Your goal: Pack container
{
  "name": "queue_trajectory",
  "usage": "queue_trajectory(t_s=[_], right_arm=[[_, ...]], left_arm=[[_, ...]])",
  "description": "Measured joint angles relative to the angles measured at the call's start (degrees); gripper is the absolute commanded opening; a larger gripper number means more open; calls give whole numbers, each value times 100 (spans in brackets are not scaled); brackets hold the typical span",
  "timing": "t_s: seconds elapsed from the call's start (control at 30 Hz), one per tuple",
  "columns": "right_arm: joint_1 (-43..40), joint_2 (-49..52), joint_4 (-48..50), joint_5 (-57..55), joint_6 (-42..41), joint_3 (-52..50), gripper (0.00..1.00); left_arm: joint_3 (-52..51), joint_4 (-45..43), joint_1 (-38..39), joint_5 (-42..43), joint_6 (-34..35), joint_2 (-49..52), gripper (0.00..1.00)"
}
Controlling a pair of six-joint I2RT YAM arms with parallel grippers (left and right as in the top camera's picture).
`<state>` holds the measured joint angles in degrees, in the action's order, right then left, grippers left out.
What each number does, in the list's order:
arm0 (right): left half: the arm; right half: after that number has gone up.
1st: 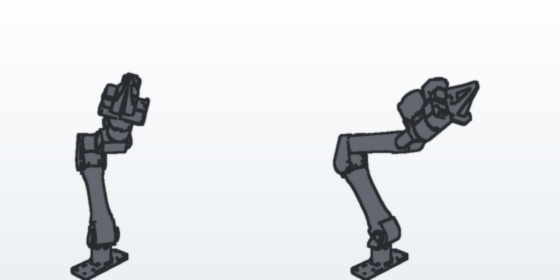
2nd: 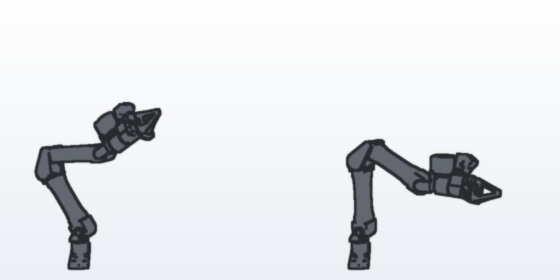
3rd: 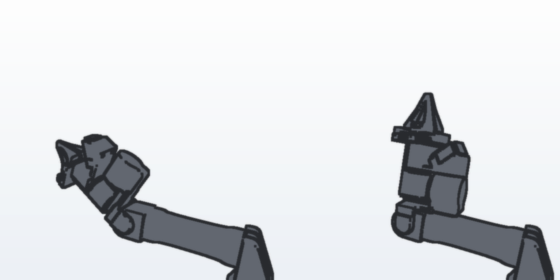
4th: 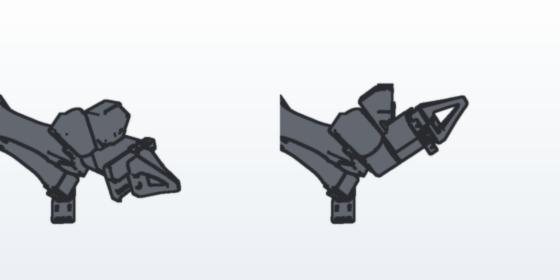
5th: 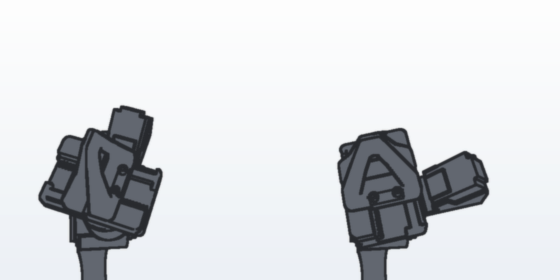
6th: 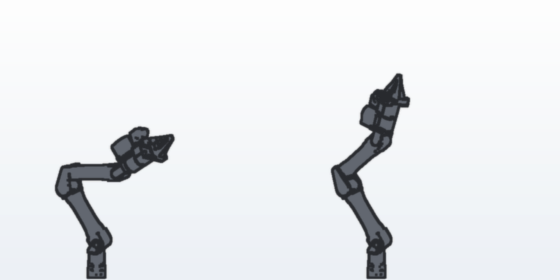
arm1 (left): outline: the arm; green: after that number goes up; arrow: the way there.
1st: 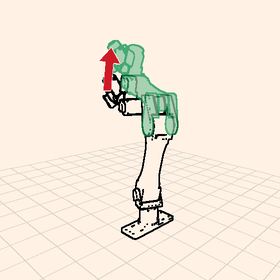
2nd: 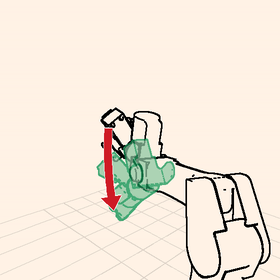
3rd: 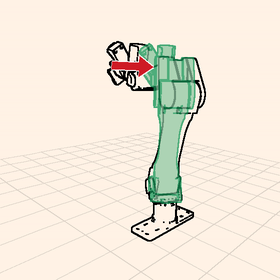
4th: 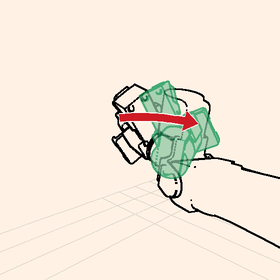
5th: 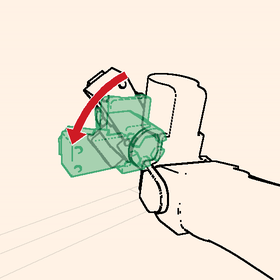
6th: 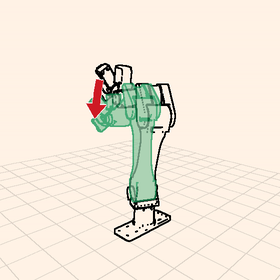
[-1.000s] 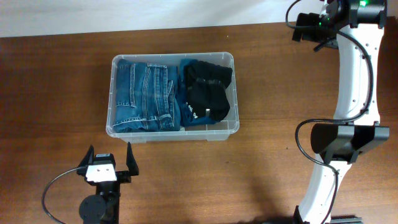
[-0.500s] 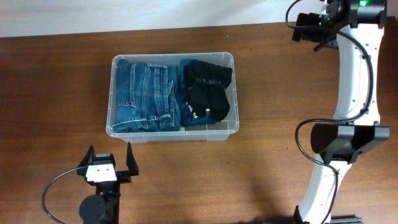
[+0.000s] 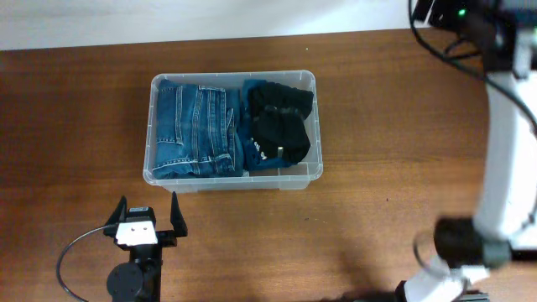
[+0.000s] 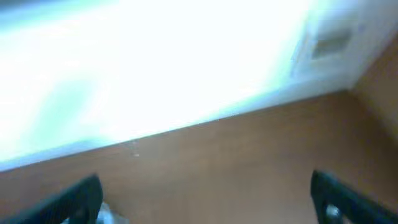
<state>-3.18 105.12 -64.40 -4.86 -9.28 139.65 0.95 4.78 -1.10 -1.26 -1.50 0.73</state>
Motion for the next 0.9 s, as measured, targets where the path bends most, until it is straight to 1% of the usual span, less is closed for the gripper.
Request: queue_trajectory(t_s=[0.07, 0.13, 0.2, 0.27, 0.3, 0.37, 0.43, 0.5, 0.6, 0.7, 0.9], right_arm=[[144, -651, 726, 22, 160, -608, 98], [352, -1508, 1711, 85, 417, -1652, 98], [435, -1991, 2299, 175, 551, -2468, 98], [452, -2321, 2518, 278, 619, -3088, 98], [450, -2573, 2704, 356, 656, -3617, 99], [452, -2846, 3082, 428, 673, -4192, 98], [450, -3373, 3670, 492, 682, -5115, 98], [450, -3753, 4017, 503, 693, -5650, 98], [450, -4594, 4607, 522, 697, -6649, 98], [450, -5322, 4981, 525, 699, -7471, 99], [450, -6406, 5598, 540, 699, -8920, 98]], left_arm=[[0, 0, 0, 2, 0, 0, 99], [0, 0, 0, 20, 0, 0, 99], [0, 0, 0, 22, 2, 0, 99], [0, 2, 0, 22, 0, 0, 99], [0, 2, 0, 24, 0, 0, 99], [0, 0, 0, 28, 0, 0, 99], [0, 0, 0, 37, 2, 0, 99], [0, 4, 0, 37, 0, 0, 99], [0, 0, 0, 37, 0, -7, 99], [0, 2, 0, 37, 0, -7, 99], [0, 2, 0, 39, 0, -7, 99]])
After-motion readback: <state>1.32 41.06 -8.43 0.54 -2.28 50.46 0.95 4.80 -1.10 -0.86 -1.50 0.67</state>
